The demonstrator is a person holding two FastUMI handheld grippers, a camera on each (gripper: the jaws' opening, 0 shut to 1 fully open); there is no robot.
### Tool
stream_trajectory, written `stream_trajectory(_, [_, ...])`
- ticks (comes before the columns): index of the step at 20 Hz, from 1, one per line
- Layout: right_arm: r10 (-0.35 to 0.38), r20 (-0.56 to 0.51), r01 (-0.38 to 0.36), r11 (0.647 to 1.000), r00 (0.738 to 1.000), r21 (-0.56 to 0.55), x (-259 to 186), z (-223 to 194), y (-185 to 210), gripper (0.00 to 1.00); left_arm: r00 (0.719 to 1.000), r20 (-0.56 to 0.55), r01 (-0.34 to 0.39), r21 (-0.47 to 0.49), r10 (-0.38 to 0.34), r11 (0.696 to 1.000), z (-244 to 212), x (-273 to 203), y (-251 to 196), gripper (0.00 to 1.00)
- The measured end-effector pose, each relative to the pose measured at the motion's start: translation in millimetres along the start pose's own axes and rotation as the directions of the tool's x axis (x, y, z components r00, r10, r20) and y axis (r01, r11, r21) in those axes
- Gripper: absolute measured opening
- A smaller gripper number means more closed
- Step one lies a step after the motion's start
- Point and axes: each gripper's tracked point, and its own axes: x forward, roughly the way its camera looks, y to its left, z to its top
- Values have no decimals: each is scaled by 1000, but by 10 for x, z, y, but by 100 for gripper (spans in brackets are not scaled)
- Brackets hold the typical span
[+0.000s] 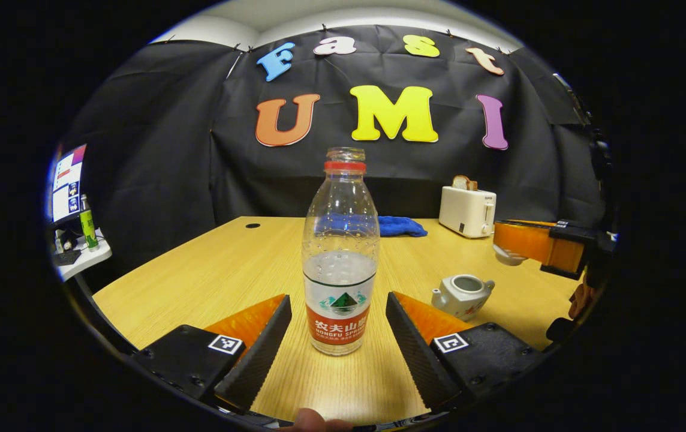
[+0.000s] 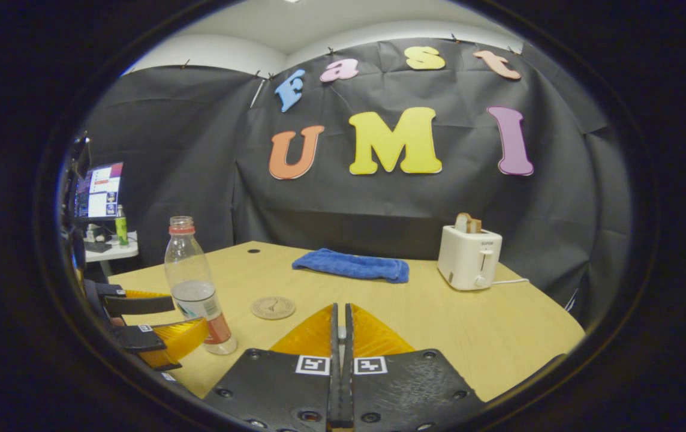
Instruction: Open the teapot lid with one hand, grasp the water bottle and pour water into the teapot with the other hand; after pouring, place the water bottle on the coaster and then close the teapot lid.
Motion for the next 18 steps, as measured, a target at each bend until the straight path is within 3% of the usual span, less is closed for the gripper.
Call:
stream_trajectory(8, [-26,-7,26,1000,1000,18,-128,-15,-205,0,999,-49,8,-26,-9,1000,-127,222,11,99])
stream_trajectory(13, [-32,-12,33,999,999,29,-180,-62,-301,0,999,-53,2,24,-1,1000,-96,263,24,80])
stream_trajectory(16, [-39,-15,40,998,999,45,-187,-70,-400,0,999,-45,-9,136,15,991,48,249,36,78])
stream_trajectory(18, [-40,-17,41,997,999,59,-199,-74,-457,0,999,-11,-43,281,48,959,225,217,96,78])
